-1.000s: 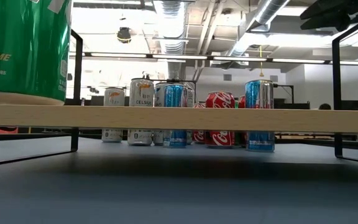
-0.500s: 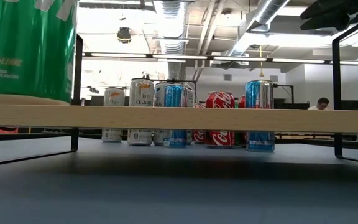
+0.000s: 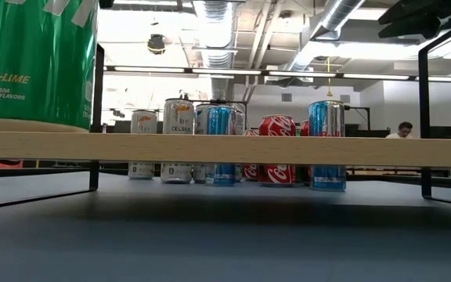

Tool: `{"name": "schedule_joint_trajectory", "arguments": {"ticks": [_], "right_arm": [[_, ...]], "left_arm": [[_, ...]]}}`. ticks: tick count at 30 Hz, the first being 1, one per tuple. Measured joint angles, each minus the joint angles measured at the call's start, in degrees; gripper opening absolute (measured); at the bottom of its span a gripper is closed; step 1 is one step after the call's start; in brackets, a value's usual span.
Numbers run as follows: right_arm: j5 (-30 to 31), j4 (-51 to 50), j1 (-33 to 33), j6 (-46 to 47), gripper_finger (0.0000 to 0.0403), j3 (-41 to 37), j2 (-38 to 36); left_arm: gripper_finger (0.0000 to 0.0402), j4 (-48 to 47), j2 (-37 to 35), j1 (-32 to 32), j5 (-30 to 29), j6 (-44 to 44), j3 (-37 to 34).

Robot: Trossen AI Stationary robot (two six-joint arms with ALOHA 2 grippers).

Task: Place canned beverage on shelf
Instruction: Put the bottom green soda can on the shelf aligned with the other green soda can

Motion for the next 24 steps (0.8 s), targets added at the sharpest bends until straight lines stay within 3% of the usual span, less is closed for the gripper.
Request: {"name": "schedule_joint_trajectory", "arguments": {"ticks": [6, 12, 18, 24], "right_arm": [[0.0, 0.02, 0.02, -0.59, 0.0246, 0.0, 0.0], [0.01, 0.01, 0.0, -0.61, 0.0246, 0.0, 0.0], [0.02, 0.02, 0.0, -0.59, 0.0246, 0.0, 0.0], [0.02, 0.02, 0.02, -0.57, 0.0246, 0.0, 0.0]], "left_arm": [[0.0346, -0.46, -0.07, 1.52, -1.23, 2.08, 5.72], [0.0342, -6.1, -0.06, 4.2, -7.77, 3.35, 13.09], [0.0327, -6.01, -0.02, 13.63, -8.93, 13.02, 20.1], [0.0325, 2.5, -0.06, 25.76, -10.9, 25.33, 22.22]]}}
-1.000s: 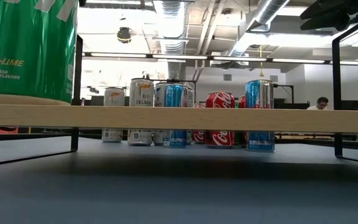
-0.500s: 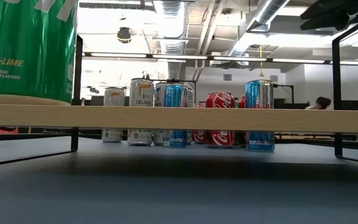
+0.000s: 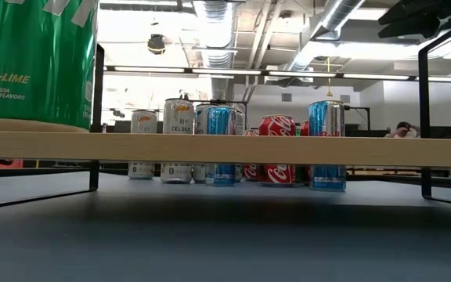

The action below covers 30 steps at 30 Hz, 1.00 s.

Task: Place canned beverage on shelf
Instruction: Put the bottom green soda can on the shelf aligned with the other green soda can

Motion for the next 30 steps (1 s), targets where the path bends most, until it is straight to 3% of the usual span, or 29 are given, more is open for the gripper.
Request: {"name": "schedule_joint_trajectory", "arguments": {"ticks": [7, 14, 30], "right_arm": [[0.43, 0.02, -0.02, 0.03, 0.0246, 0.0, -0.02], [0.96, -0.31, -0.17, 2.17, 0.0246, 0.0, -0.02], [3.42, -1.64, -0.45, 4.11, 0.0246, 0.0, 0.02]], "left_arm": [[0.0325, 10.91, 1.65, 11.29, 1.99, 12.07, -0.12], [0.0325, 18.37, 5.45, 17.81, 11.28, 23.03, -0.11], [0.0325, 19.78, 17.23, 23.8, 18.19, 34.38, -0.17]]}}
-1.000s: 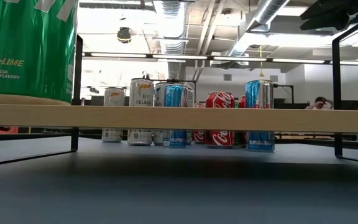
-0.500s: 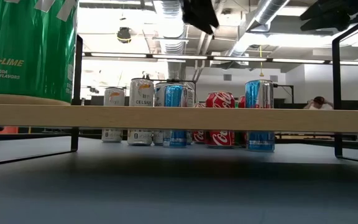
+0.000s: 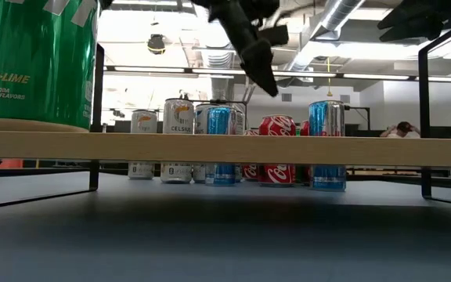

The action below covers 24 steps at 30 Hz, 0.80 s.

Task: Place canned beverage on shelf
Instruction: Put the bottom green soda can on the shelf aligned with the other green soda can

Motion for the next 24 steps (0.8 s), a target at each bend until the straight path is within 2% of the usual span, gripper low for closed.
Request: {"name": "schedule_joint_trajectory", "arguments": {"ticks": [11, 17, 24], "right_arm": [[0.35, -0.02, -0.15, 0.86, 0.0246, 0.0, 0.0], [0.3, -0.04, -0.86, 1.01, 0.0246, 0.0, -0.04], [-0.03, -0.88, -1.53, 0.97, 0.0246, 0.0, -0.07]], "left_arm": [[0.0325, 1.19, 5.27, 0.4, 2.32, 1.82, -0.02], [0.0325, 2.44, 6.19, 0.38, 1.55, 1.06, 0.06], [0.0325, 2.5, 7.01, 0.23, 3.22, 0.76, -0.02]]}}
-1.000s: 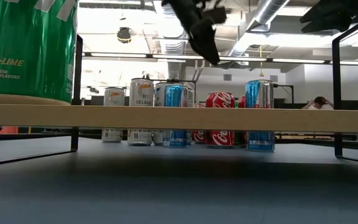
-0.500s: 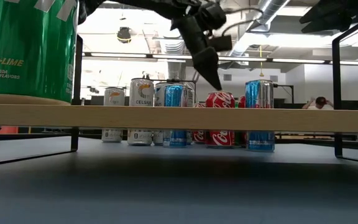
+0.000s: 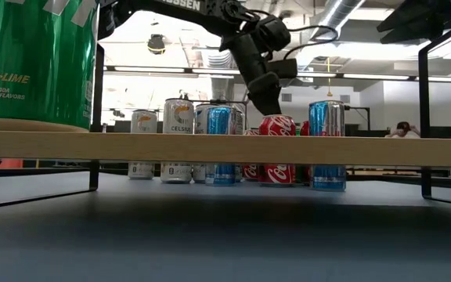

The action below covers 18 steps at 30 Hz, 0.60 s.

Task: Place canned beverage on shelf
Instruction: Put the bottom green soda can on the shelf aligned with the other green soda can

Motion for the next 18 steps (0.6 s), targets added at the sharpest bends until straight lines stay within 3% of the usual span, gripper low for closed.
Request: {"name": "schedule_joint_trajectory", "arguments": {"ticks": [12, 18], "right_arm": [[-0.24, -0.42, 0.0, -0.14, 0.0246, 0.0, 0.0], [-0.25, -0.41, 0.01, -0.12, 0.0246, 0.0, 0.0]], "left_arm": [[0.0324, -0.99, -0.02, -0.07, -0.4, -0.9, 0.02], [0.0292, -2.2, 1.75, -0.29, -0.17, -2.18, 0.2]]}}
